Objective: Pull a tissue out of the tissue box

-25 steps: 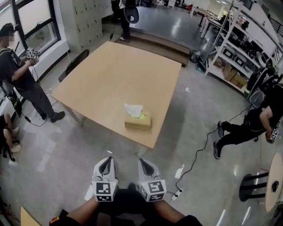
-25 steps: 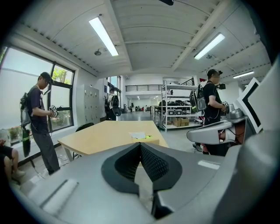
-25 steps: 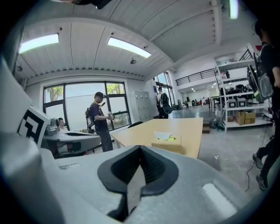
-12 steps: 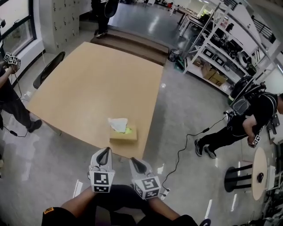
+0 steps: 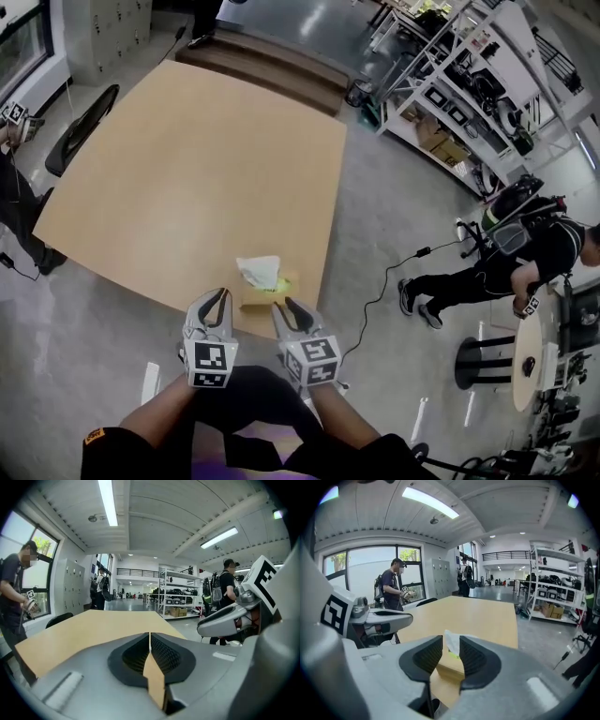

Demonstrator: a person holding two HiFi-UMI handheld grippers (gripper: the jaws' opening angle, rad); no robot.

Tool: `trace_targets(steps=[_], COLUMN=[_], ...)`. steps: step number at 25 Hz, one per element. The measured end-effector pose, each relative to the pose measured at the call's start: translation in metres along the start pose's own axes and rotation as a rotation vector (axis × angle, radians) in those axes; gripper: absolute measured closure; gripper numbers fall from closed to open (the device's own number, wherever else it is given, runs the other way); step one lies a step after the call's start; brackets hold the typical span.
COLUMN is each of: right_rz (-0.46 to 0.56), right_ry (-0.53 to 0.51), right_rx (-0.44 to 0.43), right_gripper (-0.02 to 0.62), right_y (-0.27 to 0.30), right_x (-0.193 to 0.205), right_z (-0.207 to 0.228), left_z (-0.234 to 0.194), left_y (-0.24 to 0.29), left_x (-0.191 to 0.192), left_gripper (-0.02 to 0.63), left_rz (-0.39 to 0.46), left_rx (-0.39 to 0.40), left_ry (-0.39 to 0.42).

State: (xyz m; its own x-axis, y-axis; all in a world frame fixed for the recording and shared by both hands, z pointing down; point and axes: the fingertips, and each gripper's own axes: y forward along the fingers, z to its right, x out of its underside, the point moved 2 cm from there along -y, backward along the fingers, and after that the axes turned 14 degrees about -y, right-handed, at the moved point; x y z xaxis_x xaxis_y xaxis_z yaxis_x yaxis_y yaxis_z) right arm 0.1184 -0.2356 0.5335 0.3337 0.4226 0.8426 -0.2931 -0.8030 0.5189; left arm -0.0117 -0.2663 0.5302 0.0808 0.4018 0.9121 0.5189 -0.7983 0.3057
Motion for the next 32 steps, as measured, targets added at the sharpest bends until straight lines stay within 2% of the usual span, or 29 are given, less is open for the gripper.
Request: trace_targets(steps=[2,7,11,19,32], right_rz=[-0.031,-0.114,-0.162,-0.281,-0.38], right_ry=[-0.002,-0.017,-0.02,-0.018,-0.012], right_rx=[0.011,0.016,0.01,-0.076,-0.182], right_gripper=[0.499,0.477,0.468,0.453,0.467], right_y=[0.013,0.045,0.057,0.09,0.106], right_x=[-0.003,0.004,0.008,0.036,0.055], right_z=[0.007,0.01,0.022,0.021,0.017], left_z=[-0.01,-0.034,-0.035,-0.049,-0.043], left_y=[0.006,0.015,0.023,0.031,0.052], left_x=[-0.006,0.0,0.002,0.002,0.001], left_gripper=[0.588,0.586,0.575,0.574,0.577], left_rz=[0.004,-0.007,-0.028,-0.047,-0.102], left_rx=[0.002,0.008,0.0,-0.069,-0.093], left_ry=[0.006,-0.006,-0.01,-0.015,-0.007])
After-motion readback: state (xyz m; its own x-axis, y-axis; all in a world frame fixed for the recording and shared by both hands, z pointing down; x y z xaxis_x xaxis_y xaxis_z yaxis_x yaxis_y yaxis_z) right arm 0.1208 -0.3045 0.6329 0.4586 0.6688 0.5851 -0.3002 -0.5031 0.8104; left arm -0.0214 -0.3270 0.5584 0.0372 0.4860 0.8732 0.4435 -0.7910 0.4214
